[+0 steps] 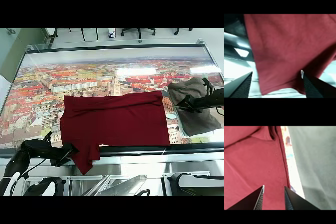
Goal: Fold the shirts.
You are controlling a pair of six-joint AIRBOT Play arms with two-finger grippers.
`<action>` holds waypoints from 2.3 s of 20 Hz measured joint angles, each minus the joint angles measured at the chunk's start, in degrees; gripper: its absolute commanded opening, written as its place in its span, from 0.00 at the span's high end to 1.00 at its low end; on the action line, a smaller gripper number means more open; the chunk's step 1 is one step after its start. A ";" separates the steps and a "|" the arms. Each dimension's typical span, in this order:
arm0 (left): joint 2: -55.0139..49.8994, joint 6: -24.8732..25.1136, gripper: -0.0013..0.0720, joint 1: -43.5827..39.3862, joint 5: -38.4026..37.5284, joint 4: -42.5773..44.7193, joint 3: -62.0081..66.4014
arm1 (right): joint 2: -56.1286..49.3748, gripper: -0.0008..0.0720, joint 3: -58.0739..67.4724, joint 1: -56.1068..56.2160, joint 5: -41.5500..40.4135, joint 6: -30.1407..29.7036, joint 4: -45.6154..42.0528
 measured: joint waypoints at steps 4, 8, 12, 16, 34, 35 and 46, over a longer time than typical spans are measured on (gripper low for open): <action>-4.48 1.27 0.67 -0.04 -3.39 -2.05 -0.74 | 0.00 0.56 -0.11 0.00 -1.18 -0.31 0.31; -7.78 4.31 0.96 -0.04 -8.04 -3.69 2.27 | 0.02 0.57 -0.24 0.00 -3.15 -0.48 0.39; -9.05 7.23 0.96 -0.02 -5.33 -3.10 8.13 | 0.55 0.57 -3.08 -0.79 -5.95 0.37 -0.37; -5.40 8.31 0.96 0.09 0.24 -0.74 12.66 | 2.38 0.57 -10.56 -1.88 -6.54 2.29 -4.92; -0.44 9.07 0.96 -2.84 4.98 0.09 15.04 | 3.63 0.95 -30.40 7.54 1.62 3.26 -7.37; 0.07 9.09 0.96 -2.97 4.98 0.52 15.06 | 3.96 0.95 -30.56 8.04 1.81 2.93 -6.58; 12.74 6.69 0.96 6.88 13.33 10.75 15.06 | 12.15 0.95 -30.86 7.21 0.50 19.63 -19.30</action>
